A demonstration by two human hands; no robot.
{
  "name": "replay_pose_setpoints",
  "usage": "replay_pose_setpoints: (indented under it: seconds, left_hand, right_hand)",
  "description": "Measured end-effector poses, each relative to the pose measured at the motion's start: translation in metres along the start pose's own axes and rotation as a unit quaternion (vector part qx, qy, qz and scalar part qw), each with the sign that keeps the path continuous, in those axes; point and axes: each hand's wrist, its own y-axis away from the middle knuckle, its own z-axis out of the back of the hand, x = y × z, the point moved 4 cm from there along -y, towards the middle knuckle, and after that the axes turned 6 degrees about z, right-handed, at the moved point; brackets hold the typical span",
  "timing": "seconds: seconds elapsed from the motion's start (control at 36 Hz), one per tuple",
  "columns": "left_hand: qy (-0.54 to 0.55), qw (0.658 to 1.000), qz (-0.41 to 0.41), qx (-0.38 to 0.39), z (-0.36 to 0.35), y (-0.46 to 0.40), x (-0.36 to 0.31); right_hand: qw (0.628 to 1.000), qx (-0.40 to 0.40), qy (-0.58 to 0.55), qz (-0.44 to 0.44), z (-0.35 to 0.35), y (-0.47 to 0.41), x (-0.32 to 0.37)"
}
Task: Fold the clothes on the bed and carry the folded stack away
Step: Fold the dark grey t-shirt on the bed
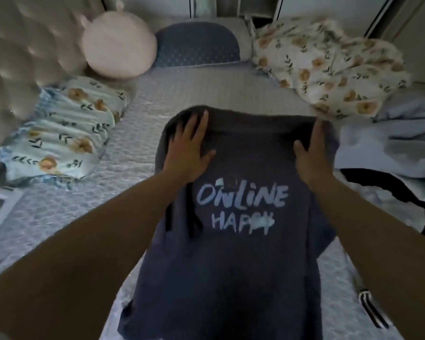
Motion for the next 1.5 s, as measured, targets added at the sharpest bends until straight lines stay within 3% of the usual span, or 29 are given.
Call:
replay_pose_setpoints:
  seconds: [0.06,0.11,0.22,0.36,0.56,0.72,1.03,1.11,1.17,1.22,1.28,1.33,1.42,1.5]
  left_hand:
    - [-0.028,0.999,-0.007,0.046,-0.049,-0.024,0.014]
    - [-0.056,0.992,0.017,0.110,-0.109,-0.018,0.030]
    - [-0.129,0.957,0.003,0.258,-0.226,0.042,0.062]
    - [-0.183,0.914,0.009,0.363,-0.315,0.106,0.113]
    - [-0.165,0.947,-0.024,0.275,-0.331,0.167,0.140]
    - [-0.166,0.957,-0.008,0.240,-0.305,0.217,0.141]
    - [-0.146,0.957,0.012,0.250,-0.270,0.325,0.144]
    - [-0.105,0.978,0.002,0.182,-0.251,0.331,0.144]
    - [-0.082,0.989,0.060,0.106,-0.236,0.321,0.155]
    - [-0.065,0.978,0.193,0.036,-0.224,0.308,0.177]
    - [-0.036,0.935,0.351,0.033,-0.219,0.299,0.205]
    - [0.003,0.894,0.445,0.055,-0.218,0.288,0.232]
    - [0.042,0.868,0.481,0.114,-0.218,0.271,0.263]
    - [0.039,0.869,0.469,0.153,-0.213,0.264,0.277]
  right_hand:
    - [0.999,0.033,-0.005,0.010,-0.044,-0.016,-0.024]
    - [0.993,0.114,0.034,0.002,-0.096,-0.007,-0.061]
    - [0.942,0.262,0.208,0.003,-0.190,0.052,-0.135]
    - [0.885,0.358,0.289,-0.075,-0.260,0.120,-0.206]
    - [0.888,0.289,0.355,-0.054,-0.275,0.205,-0.230]
    - [0.862,0.334,0.374,-0.068,-0.255,0.262,-0.211]
    - [0.884,0.311,0.349,-0.015,-0.235,0.331,-0.189]
    - [0.880,0.335,0.337,-0.016,-0.236,0.346,-0.181]
    - [0.877,0.363,0.315,0.015,-0.241,0.352,-0.170]
    - [0.865,0.395,0.300,0.073,-0.251,0.355,-0.158]
    - [0.859,0.408,0.288,0.114,-0.264,0.355,-0.151]
    - [0.864,0.403,0.271,0.134,-0.277,0.352,-0.145]
    - [0.858,0.401,0.280,0.161,-0.292,0.346,-0.137]
    - [0.843,0.417,0.293,0.174,-0.303,0.340,-0.126]
